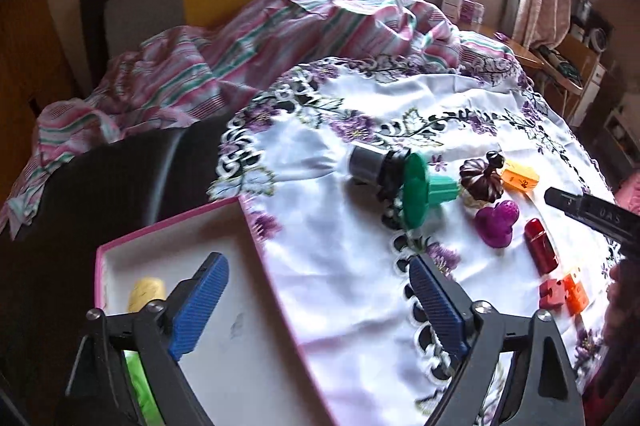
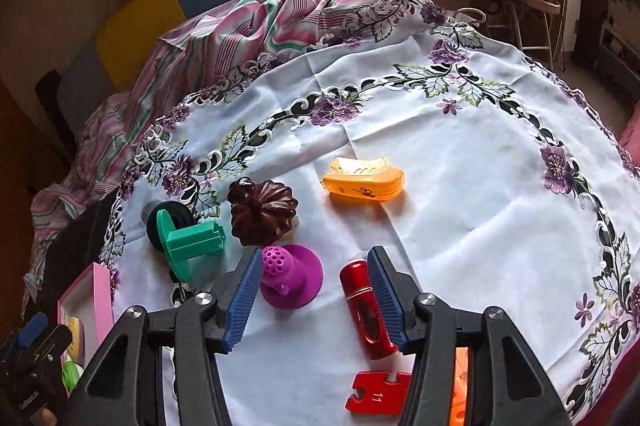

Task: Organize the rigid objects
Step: 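Move both tools back toward the toys on the tablecloth, then grasp the green spool piece with the left tool while the right tool approaches the black cup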

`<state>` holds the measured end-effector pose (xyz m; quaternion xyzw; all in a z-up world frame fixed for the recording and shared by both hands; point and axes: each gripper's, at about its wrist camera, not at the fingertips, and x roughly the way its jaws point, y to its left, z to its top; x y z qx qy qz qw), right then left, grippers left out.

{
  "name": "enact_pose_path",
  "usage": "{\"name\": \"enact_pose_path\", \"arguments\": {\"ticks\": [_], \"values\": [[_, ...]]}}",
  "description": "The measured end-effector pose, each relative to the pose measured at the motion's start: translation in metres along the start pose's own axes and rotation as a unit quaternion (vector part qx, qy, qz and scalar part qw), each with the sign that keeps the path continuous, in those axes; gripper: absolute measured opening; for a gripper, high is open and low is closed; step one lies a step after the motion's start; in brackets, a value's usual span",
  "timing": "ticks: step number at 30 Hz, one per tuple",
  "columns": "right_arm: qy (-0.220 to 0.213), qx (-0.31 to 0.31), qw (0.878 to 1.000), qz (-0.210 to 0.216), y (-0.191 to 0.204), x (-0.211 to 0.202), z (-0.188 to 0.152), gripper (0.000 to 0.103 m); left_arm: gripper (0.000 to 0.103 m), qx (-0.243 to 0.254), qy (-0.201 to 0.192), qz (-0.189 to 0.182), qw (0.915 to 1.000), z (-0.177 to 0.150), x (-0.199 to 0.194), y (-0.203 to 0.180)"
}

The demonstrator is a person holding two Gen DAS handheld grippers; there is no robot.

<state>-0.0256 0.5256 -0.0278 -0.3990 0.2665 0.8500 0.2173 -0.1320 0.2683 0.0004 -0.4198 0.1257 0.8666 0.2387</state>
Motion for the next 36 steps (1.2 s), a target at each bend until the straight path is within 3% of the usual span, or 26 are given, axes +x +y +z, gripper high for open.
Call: {"name": "enact_pose_path", "arguments": {"ticks": [5,13,22,25,26,27,28,29,36], "values": [[0.011,0.003,1.000,0.005,0.000,0.005,0.000,0.055,0.094,-0.005,0.009,-0.031,0.9995,0.019,0.027,-0.023],[0.015,0.009,1.000,0.021,0.000,0.004,0.003,0.055,0.075,0.014,0.027,-0.050,0.9983,0.029,0.070,-0.058],[0.021,0.018,0.999,0.035,0.000,0.004,0.002,0.055,0.075,0.030,0.022,-0.035,0.9987,0.038,0.106,-0.080],[0.025,0.019,0.999,0.038,0.000,0.005,0.002,0.055,0.073,0.019,0.027,-0.045,0.9984,0.041,0.117,-0.081],[0.026,0.020,0.999,0.039,0.000,0.006,0.001,0.055,0.066,0.014,0.027,-0.051,0.9982,0.041,0.120,-0.081],[0.027,0.021,0.999,0.038,0.000,0.006,0.001,0.055,0.048,0.012,0.028,-0.069,0.9972,0.040,0.122,-0.081],[0.029,0.021,0.999,0.038,0.000,0.007,0.001,0.055,0.014,0.014,0.035,-0.075,0.9965,0.039,0.124,-0.082],[0.031,0.021,0.999,0.037,0.000,0.008,0.001,0.055,0.007,0.017,0.044,-0.080,0.9957,0.037,0.127,-0.083],[0.032,0.017,0.999,0.029,0.000,0.009,0.000,0.055,0.006,0.014,0.042,-0.104,0.9936,0.025,0.114,-0.071]]}}
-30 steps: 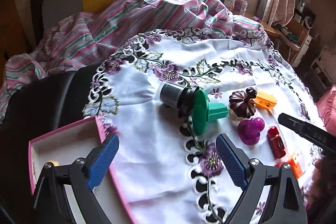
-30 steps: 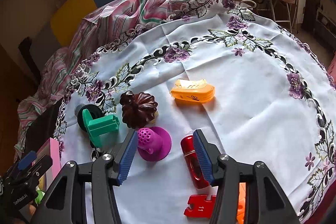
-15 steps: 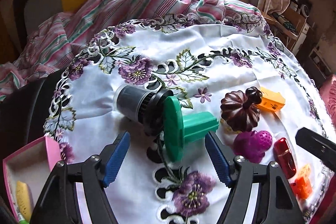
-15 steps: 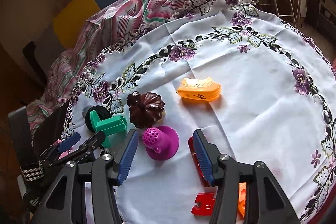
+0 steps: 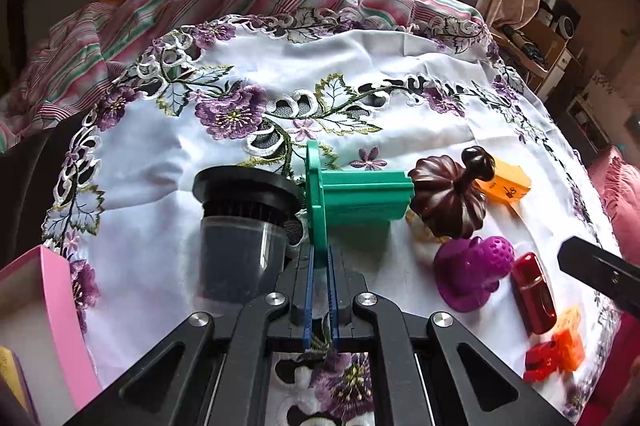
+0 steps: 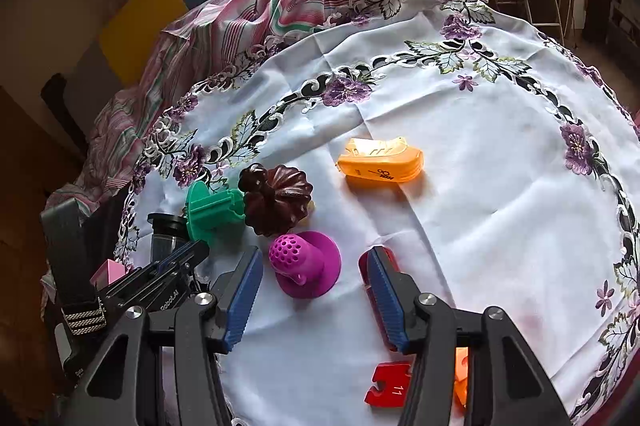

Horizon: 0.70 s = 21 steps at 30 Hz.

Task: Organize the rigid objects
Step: 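Grasp the green spool piece with the left tool while the right tool approaches the black cup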

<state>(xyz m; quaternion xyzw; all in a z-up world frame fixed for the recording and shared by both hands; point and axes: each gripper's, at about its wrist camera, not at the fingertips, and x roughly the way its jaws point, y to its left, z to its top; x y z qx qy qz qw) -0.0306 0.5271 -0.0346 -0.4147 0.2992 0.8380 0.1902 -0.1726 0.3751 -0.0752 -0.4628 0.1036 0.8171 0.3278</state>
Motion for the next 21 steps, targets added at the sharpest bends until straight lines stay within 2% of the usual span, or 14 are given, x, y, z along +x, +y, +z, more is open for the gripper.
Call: {"name": "enact_pose_path", "arguments": {"ticks": [5,12,17,18,19,20,21], "values": [[-0.003,-0.003,1.000,-0.006,0.000,-0.001,0.000,0.055,0.006,0.012,-0.007,-0.016,0.9998,-0.007,-0.019,-0.001],[-0.004,-0.012,1.000,-0.008,0.002,-0.001,0.000,0.055,0.006,0.020,-0.001,-0.019,0.9996,-0.026,-0.036,-0.001],[-0.005,-0.018,1.000,-0.006,0.005,-0.001,-0.001,0.055,0.007,0.018,0.032,-0.042,0.9984,-0.048,-0.042,-0.001],[-0.005,-0.019,1.000,-0.006,0.005,-0.001,-0.001,0.055,0.012,0.018,0.036,-0.046,0.9981,-0.052,-0.043,-0.001],[-0.004,-0.019,1.000,-0.006,0.005,-0.001,-0.001,0.055,0.028,0.022,0.038,-0.048,0.9978,-0.056,-0.045,-0.002],[-0.004,-0.018,1.000,-0.006,0.005,-0.001,-0.001,0.055,0.038,0.025,0.033,-0.042,0.9983,-0.059,-0.049,-0.001],[-0.004,-0.017,1.000,-0.006,0.005,-0.001,-0.001,0.055,0.061,0.025,0.024,-0.031,0.9989,-0.060,-0.053,0.000]]}}
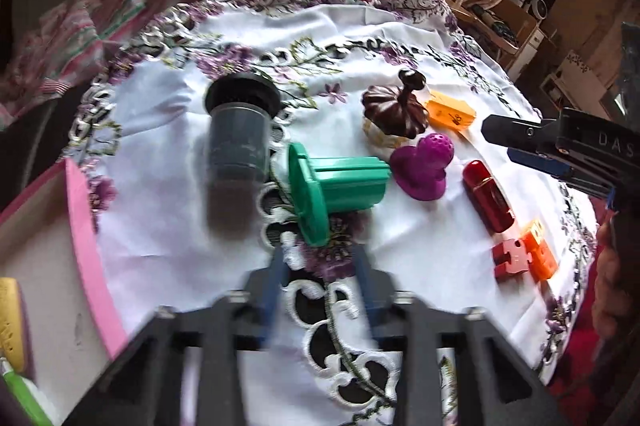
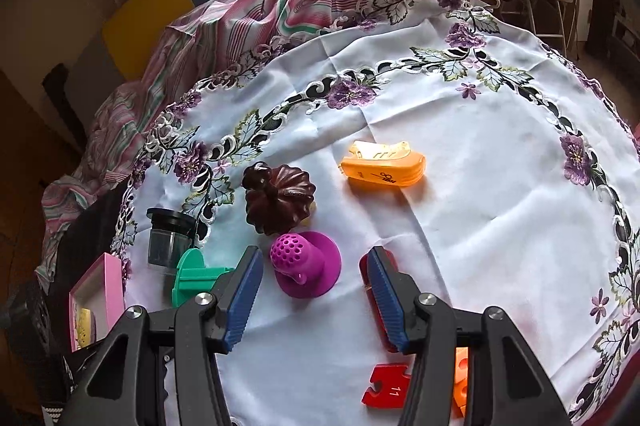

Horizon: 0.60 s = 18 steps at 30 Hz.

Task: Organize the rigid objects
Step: 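Grasp the green spool piece with the left tool while the right tool approaches the black cup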

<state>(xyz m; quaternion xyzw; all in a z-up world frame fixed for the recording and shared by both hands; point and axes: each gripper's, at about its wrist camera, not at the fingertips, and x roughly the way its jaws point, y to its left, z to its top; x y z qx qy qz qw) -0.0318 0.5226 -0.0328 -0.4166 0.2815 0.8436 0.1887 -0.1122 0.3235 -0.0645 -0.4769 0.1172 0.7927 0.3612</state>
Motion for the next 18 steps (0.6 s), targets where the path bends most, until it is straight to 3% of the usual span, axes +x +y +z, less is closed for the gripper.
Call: {"name": "enact_pose_path", "arguments": {"ticks": [1,5,7,10,13,17,18], "values": [[0.000,0.001,1.000,0.000,0.000,0.000,0.000,0.055,0.073,-0.002,-0.010,0.007,0.9999,0.000,-0.005,0.002],[0.003,0.004,1.000,0.001,-0.002,0.000,0.001,0.055,0.075,-0.034,-0.017,-0.004,0.9993,0.011,-0.013,0.010],[0.003,0.003,1.000,0.002,-0.001,-0.001,0.000,0.055,0.081,-0.035,-0.021,0.011,0.9991,0.020,-0.010,0.005],[0.002,0.002,1.000,0.004,0.000,-0.002,0.000,0.055,0.082,-0.040,-0.014,0.010,0.9990,0.031,-0.001,-0.005],[0.002,0.006,1.000,0.006,-0.002,-0.002,0.001,0.055,0.086,-0.022,-0.004,0.033,0.9992,0.042,0.015,-0.020],[0.000,0.010,1.000,0.006,-0.004,-0.003,0.001,0.055,0.086,-0.015,0.019,0.059,0.9980,0.047,0.040,-0.025],[0.000,0.011,1.000,0.006,-0.004,-0.003,0.001,0.055,0.071,-0.019,0.022,0.058,0.9979,0.046,0.045,-0.023]]}}
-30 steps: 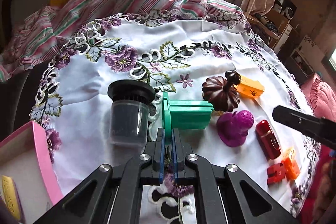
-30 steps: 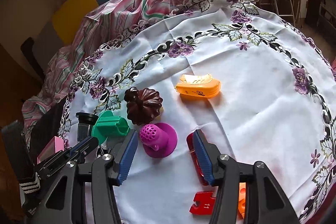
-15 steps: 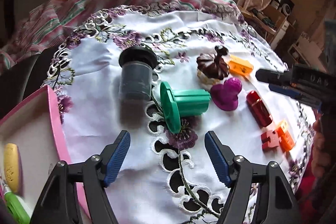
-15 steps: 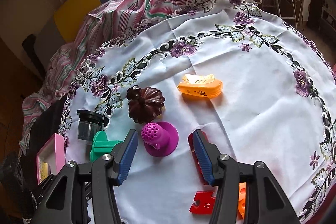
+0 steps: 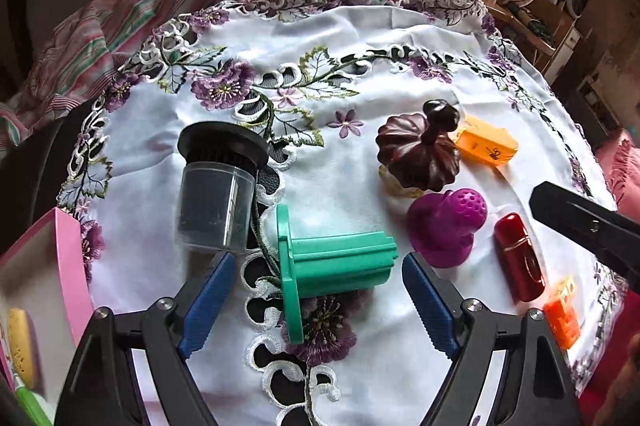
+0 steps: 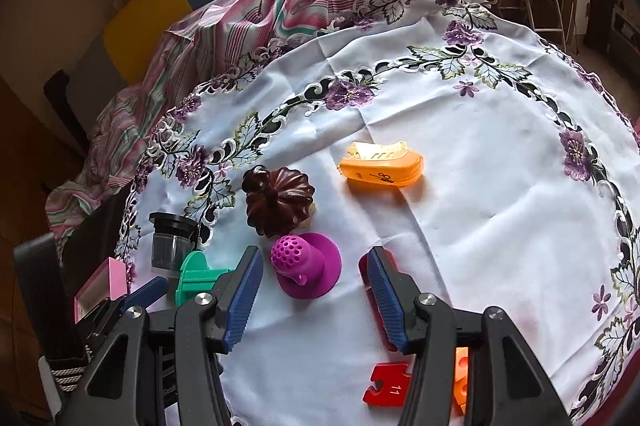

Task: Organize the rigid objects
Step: 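Grasp the green spool piece with the left tool while the right tool approaches the black cup, then carry the green spool toward the tray while the right tool grasps the black cup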

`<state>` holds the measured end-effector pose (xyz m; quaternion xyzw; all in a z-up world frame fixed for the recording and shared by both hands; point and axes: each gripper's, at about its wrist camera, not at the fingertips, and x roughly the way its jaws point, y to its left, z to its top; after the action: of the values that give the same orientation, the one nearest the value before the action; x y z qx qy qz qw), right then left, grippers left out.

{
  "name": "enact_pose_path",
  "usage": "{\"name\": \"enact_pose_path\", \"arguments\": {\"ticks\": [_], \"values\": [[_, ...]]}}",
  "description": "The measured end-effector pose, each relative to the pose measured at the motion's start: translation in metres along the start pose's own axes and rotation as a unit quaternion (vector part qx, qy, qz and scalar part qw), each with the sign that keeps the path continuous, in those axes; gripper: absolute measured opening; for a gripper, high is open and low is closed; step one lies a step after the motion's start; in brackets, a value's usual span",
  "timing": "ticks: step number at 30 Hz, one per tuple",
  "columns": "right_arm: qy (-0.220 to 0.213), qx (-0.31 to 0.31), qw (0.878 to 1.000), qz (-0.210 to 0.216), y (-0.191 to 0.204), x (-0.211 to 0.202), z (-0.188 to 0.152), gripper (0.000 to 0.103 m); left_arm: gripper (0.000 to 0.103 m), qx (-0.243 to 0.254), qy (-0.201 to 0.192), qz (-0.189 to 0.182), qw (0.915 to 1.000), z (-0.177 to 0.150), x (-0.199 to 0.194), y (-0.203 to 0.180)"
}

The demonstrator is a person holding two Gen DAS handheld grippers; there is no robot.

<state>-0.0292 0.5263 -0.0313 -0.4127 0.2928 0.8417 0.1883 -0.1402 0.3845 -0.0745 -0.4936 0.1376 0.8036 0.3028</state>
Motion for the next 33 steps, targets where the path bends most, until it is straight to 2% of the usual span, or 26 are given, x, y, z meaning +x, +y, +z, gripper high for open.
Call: {"name": "enact_pose_path", "arguments": {"ticks": [1,2,7,10,15,24,29,33], "values": [[0.000,-0.001,1.000,-0.001,0.000,0.000,0.000,0.055,0.054,-0.006,0.007,-0.015,0.9998,-0.002,0.004,0.003],[0.000,-0.003,1.000,-0.002,0.001,0.001,0.000,0.055,0.052,-0.010,0.014,-0.019,0.9997,-0.005,0.006,0.006],[-0.001,-0.021,1.000,-0.003,0.007,0.002,-0.001,0.055,0.052,-0.005,-0.024,-0.028,0.9993,-0.023,-0.025,0.015],[-0.001,-0.043,0.999,-0.002,0.015,0.002,-0.004,0.055,0.052,-0.028,-0.044,-0.027,0.9983,-0.033,-0.054,0.033],[0.018,-0.079,0.997,0.019,0.031,0.009,-0.013,0.055,0.052,-0.057,-0.077,-0.006,0.9954,-0.059,-0.101,0.069],[0.051,-0.155,0.985,0.062,0.098,0.025,-0.027,0.055,0.052,-0.095,-0.112,0.015,0.9891,-0.104,-0.150,0.118],[0.071,-0.165,0.982,0.067,0.140,0.058,-0.014,0.055,0.052,-0.115,-0.124,0.030,0.9852,-0.123,-0.165,0.138],[0.093,-0.154,0.983,0.048,0.161,0.094,-0.007,0.055,0.052,-0.129,-0.133,0.045,0.9815,-0.138,-0.178,0.156]]}}
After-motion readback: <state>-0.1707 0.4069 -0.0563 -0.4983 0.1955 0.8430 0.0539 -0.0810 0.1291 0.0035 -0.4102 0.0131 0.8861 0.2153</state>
